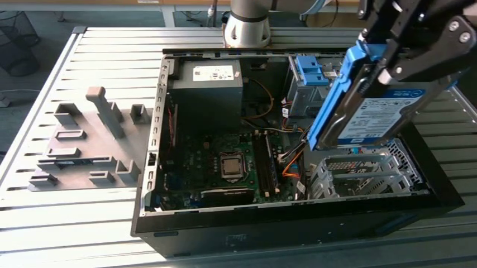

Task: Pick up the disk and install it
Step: 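Insert the disk into the insertion slot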

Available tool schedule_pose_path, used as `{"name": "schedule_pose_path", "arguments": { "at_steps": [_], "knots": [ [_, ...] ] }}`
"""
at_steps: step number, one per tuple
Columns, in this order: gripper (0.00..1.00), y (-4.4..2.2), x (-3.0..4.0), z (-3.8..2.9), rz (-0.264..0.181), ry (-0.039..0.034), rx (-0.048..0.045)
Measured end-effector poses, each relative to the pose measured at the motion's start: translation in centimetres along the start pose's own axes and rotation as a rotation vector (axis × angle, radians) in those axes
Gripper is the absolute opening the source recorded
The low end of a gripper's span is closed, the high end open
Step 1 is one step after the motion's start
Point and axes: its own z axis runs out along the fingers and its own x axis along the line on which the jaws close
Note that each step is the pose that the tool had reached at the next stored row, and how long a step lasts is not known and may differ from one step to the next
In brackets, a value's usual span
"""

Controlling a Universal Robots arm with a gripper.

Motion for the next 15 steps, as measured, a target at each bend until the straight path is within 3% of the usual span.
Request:
{"name": "schedule_pose_path", "arguments": {
  "at_steps": [4,15],
  "knots": [
    [0.36,-0.94,0.01,0.48,0.000,0.0000,0.0000],
    [0.36,-0.95,0.07,0.57,0.000,-0.0004,0.0000]
  ]
}}
